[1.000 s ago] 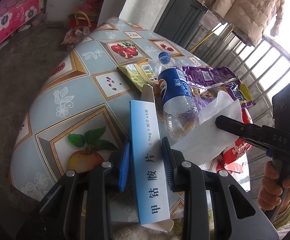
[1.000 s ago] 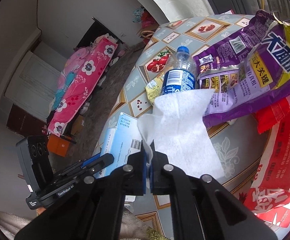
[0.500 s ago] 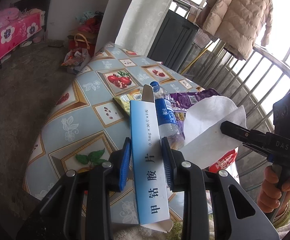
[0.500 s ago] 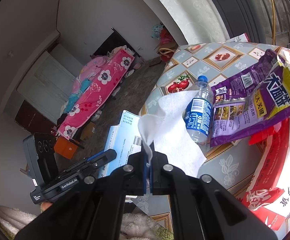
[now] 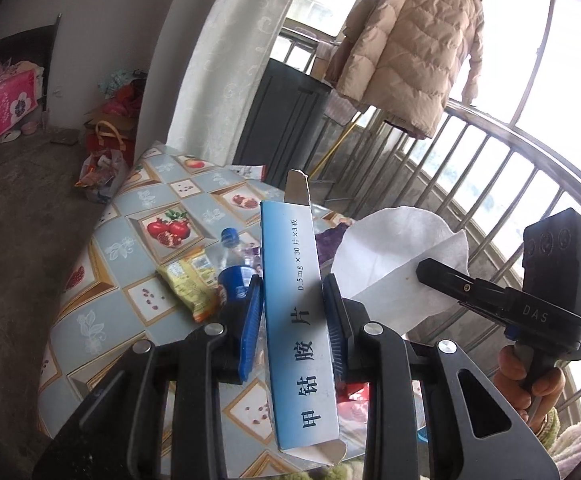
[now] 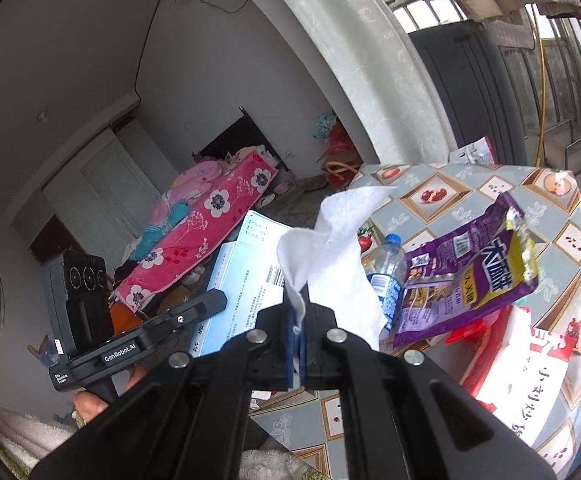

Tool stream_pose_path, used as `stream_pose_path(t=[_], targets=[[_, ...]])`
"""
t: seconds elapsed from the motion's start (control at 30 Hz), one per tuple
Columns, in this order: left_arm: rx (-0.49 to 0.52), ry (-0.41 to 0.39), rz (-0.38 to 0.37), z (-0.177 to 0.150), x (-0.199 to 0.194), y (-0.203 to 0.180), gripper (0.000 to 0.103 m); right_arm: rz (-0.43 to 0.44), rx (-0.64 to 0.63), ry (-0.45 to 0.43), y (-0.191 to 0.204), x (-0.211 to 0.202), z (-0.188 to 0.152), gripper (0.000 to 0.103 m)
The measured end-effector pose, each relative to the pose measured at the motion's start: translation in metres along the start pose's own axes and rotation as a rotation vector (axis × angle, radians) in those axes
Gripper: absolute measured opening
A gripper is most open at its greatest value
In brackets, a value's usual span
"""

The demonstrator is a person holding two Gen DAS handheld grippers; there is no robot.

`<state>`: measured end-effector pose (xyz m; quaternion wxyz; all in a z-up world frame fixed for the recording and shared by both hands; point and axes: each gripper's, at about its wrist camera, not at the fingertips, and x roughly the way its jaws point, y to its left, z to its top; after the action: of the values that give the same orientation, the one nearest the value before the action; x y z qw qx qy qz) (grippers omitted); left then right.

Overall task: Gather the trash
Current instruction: 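Carry the medicine box and tissue toward the blue wastebasket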

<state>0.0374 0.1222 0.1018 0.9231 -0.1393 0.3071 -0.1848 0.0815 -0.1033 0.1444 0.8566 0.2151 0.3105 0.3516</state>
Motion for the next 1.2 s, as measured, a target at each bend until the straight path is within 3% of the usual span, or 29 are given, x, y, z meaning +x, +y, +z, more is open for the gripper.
stream_pose_path(t=[0.13,0.27,0.47,0.67,0.93,1.2], targets=[[0.072,-0.021,-0.082,0.019,0.013,-0.034,0.028,-0.081,0.002,-0.104,-0.011,-0.048,0.006,0.001],[0.122,0.016,-0.215,0.029,0.041,-0.076,0.028,-0.189,0.036,-0.185,-0.034,-0.101,0.004,0.001],[0.186,0.151,-0.427,0.03,0.104,-0.151,0.028,-0.398,0.111,-0.267,-0.078,-0.175,-0.007,0.001],[0.263,0.295,-0.544,0.003,0.169,-0.238,0.028,-0.595,0.241,-0.277,-0.134,-0.236,-0.034,0.001],[0.263,0.529,-0.557,-0.076,0.267,-0.329,0.028,-0.797,0.482,-0.221,-0.237,-0.287,-0.091,0.001],[0.308,0.749,-0.505,-0.17,0.335,-0.387,0.028,-0.858,0.707,-0.166,-0.328,-0.317,-0.166,0.001]])
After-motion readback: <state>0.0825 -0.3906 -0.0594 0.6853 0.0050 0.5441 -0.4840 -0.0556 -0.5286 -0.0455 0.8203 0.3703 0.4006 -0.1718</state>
